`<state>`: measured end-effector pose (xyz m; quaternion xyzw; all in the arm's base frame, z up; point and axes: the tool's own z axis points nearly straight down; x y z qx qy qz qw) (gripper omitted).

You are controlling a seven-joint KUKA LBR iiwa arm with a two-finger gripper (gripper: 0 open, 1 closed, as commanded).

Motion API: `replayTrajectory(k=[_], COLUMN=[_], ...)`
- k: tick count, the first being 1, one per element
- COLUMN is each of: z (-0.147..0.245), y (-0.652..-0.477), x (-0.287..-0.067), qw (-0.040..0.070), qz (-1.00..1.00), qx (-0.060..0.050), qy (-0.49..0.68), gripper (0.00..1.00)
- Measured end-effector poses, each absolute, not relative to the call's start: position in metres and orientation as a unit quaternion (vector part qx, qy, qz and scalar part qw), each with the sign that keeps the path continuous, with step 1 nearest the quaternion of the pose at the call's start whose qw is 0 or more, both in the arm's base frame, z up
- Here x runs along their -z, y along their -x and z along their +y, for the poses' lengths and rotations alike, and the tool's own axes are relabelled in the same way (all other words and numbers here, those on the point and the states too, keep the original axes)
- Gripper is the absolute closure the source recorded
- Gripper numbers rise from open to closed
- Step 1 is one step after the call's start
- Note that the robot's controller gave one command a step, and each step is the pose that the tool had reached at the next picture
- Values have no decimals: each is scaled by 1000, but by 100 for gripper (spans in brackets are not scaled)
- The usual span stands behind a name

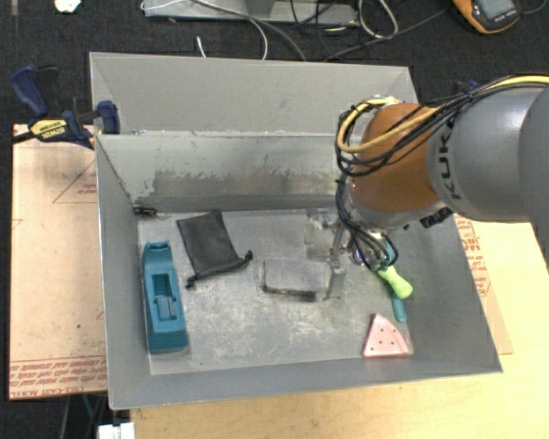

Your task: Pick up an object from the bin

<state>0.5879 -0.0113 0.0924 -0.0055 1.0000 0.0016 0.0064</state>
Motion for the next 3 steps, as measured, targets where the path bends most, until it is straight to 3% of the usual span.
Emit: replayTrajectory(k=[1,2,3], z=[-22,-13,-21], y=[-612,-592,-592], x=[-76,-71,-71], qw=[5,6,9], qz=[999,1000,994], qx=[-3,-2,-2], qy=[-34,15,110], gripper=[0,0,100])
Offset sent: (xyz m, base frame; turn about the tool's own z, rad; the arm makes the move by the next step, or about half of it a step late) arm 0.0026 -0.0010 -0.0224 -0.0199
